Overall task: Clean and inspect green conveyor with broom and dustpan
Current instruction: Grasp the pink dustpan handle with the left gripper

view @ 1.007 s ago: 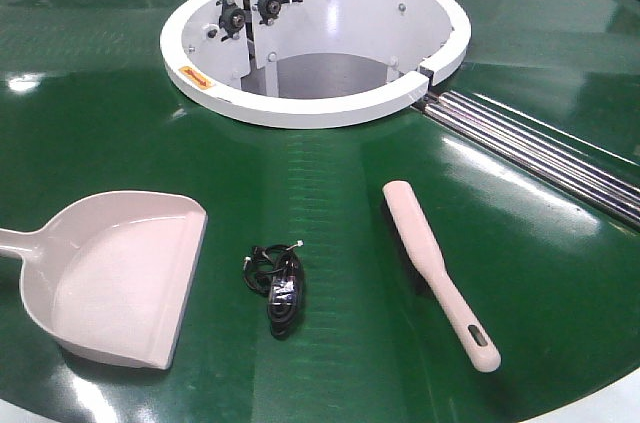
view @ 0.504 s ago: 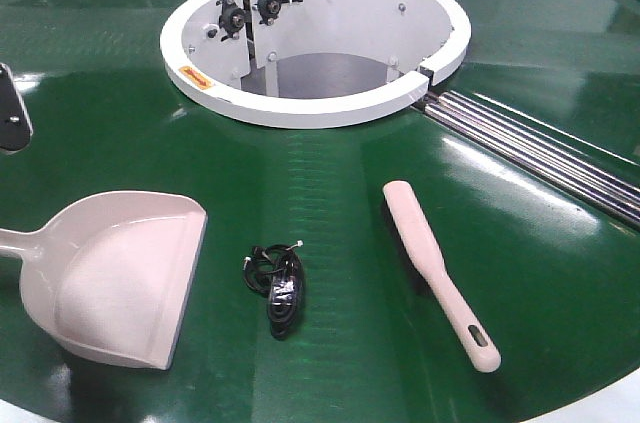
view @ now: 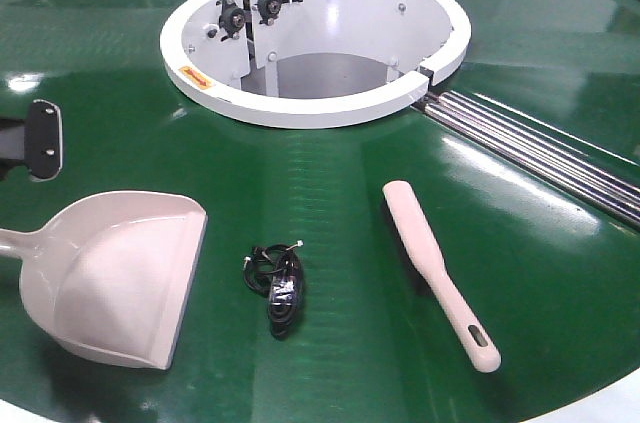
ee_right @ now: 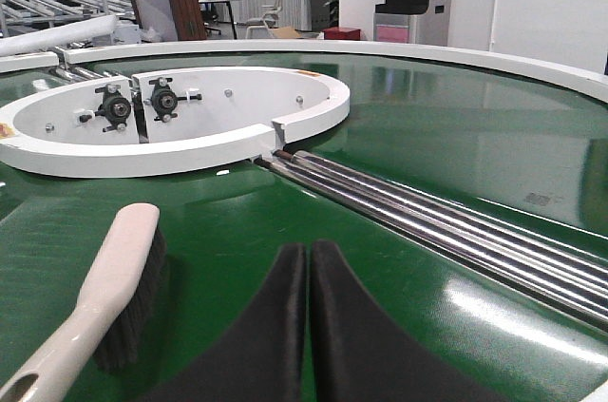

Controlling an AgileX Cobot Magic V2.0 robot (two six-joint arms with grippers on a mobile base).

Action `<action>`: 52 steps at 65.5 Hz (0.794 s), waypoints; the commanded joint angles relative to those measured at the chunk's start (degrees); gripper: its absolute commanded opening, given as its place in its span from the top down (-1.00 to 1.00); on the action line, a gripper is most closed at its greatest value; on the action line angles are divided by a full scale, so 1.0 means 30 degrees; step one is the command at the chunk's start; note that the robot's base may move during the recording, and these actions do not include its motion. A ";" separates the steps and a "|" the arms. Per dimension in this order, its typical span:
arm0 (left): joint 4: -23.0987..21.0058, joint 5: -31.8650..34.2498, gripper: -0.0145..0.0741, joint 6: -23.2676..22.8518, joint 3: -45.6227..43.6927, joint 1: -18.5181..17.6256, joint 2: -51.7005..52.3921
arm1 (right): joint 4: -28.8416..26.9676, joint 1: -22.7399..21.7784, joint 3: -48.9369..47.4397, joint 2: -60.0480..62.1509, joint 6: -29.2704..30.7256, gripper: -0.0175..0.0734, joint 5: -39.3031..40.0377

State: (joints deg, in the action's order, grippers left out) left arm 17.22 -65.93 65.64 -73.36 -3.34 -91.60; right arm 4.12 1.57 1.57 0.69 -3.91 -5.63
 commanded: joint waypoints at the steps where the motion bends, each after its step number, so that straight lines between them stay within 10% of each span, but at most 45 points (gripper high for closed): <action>1: 0.0331 0.0313 -0.46 0.0215 -0.0583 0.0033 0.0258 | 0.0065 -0.0058 0.0073 0.0192 0.0194 0.64 0.1420; 52: 0.0847 0.0715 -0.58 0.1149 -0.0583 0.0033 -0.1527 | 0.0065 -0.0058 0.0073 0.0192 0.0194 0.64 0.1420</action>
State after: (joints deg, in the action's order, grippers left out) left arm 18.89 -64.66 69.18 -73.38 -3.34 -98.05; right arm 4.12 1.57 1.57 0.69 -3.91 -5.63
